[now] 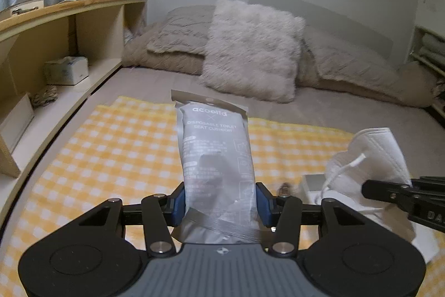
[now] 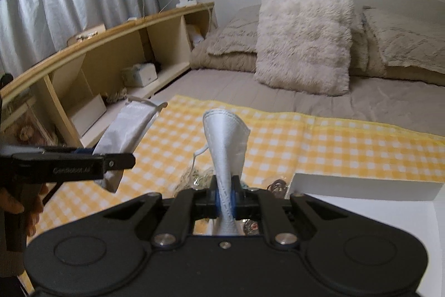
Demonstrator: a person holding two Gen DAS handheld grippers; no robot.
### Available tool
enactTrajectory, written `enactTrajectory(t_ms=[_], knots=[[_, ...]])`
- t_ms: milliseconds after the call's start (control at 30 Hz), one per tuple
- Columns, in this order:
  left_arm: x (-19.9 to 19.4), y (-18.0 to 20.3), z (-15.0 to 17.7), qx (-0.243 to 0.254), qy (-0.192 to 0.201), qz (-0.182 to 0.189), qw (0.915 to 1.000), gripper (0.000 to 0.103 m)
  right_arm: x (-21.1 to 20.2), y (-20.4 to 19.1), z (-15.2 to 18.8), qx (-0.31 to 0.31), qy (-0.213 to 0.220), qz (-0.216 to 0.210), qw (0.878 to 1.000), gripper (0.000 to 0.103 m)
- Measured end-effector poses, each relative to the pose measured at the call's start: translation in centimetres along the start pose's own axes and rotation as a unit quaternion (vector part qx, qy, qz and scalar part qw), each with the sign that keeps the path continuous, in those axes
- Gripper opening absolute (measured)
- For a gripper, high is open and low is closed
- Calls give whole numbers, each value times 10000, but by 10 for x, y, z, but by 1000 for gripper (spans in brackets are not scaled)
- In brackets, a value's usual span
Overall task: Organize soft objects
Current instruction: 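Carry the grey pouch into the tray with the left tool and release it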
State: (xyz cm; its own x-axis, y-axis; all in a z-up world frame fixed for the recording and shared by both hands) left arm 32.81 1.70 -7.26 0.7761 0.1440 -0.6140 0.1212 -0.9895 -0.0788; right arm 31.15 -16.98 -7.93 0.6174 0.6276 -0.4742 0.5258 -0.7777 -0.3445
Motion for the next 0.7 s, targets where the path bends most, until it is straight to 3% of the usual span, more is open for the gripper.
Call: enactTrajectory(t_ms=[367, 700], knots=[[-32, 65, 1, -103, 174, 745, 9970, 51, -64, 34, 2, 59, 296, 374, 9988, 8], [-27, 134, 13, 85, -53, 1285, 9917, 51, -117, 93, 18, 317, 363, 1027, 9935, 8]])
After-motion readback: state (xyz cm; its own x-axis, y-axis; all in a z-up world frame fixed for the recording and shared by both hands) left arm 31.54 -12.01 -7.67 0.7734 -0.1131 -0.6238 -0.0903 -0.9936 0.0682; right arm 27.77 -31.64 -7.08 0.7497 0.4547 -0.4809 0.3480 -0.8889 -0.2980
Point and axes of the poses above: each gripper's, at about its wrist camera, not at the fingertips, and x roughly the way its jaws point, y to its right, z to its underside, the point moved 8 cm from there along x, roughly the way its jaws point, and after that the axes turned 15 degrees about -z, right-handed, at the moved point
